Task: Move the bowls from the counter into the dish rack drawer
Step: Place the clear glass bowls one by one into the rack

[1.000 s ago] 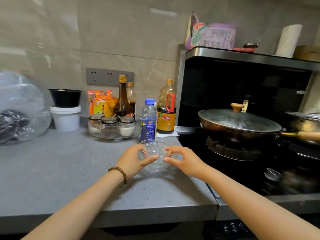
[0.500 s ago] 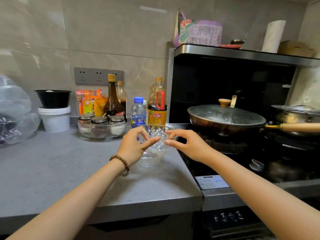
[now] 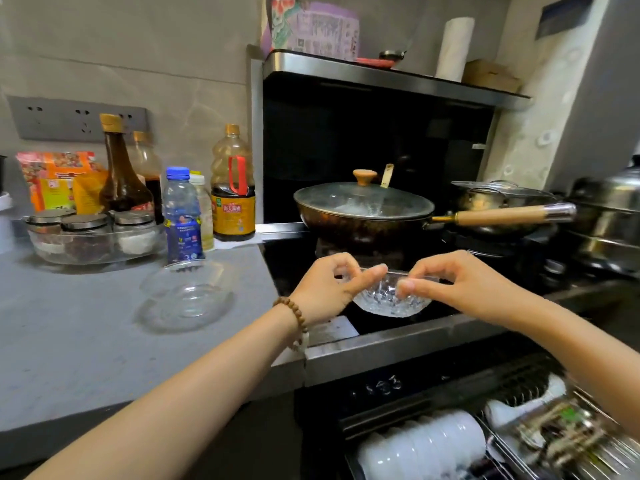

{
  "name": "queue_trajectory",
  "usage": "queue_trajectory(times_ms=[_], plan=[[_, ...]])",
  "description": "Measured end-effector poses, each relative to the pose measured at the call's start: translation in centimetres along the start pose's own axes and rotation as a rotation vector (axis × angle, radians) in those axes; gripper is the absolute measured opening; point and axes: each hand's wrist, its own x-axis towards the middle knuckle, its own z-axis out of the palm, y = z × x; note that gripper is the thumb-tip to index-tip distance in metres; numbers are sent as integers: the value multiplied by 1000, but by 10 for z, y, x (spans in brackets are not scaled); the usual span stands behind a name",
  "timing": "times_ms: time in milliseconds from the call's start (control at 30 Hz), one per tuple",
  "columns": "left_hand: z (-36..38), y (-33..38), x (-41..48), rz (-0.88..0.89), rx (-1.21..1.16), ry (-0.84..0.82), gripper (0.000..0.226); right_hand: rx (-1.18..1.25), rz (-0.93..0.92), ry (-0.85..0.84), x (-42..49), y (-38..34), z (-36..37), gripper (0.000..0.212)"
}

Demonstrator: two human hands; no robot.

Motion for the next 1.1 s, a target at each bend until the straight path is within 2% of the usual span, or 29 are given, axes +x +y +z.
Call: queue_trajectory(times_ms=[67,167,367,500,633,767,900,1100], plan=[[29,-1,7,-58,-49,-66,43,62,55,-18,-22,17,-14,32],[75,-3,13,-102,-161,-172,40,137,125,-54,-53,42,-31,32],[159,-33,23,-236,-160,-375,37,209,340,-115,-112,101,-40,29],[206,-64,26,-363,-172,-462,55,218,460,-96,-139,148,-32,36],[240,-96,27,-430,-140,-524,44,301,584,-9,-155,189,-12,43],[262,-127,26,-559,-189,-536,46,393,730,60,-161,221,6,38],[271,-167,14,-520,46,-410,66,436,931,131,-163,254,24,30],[270,-222,-22,-242,560,-502,77,478,1185,118,-160,287,55,13]])
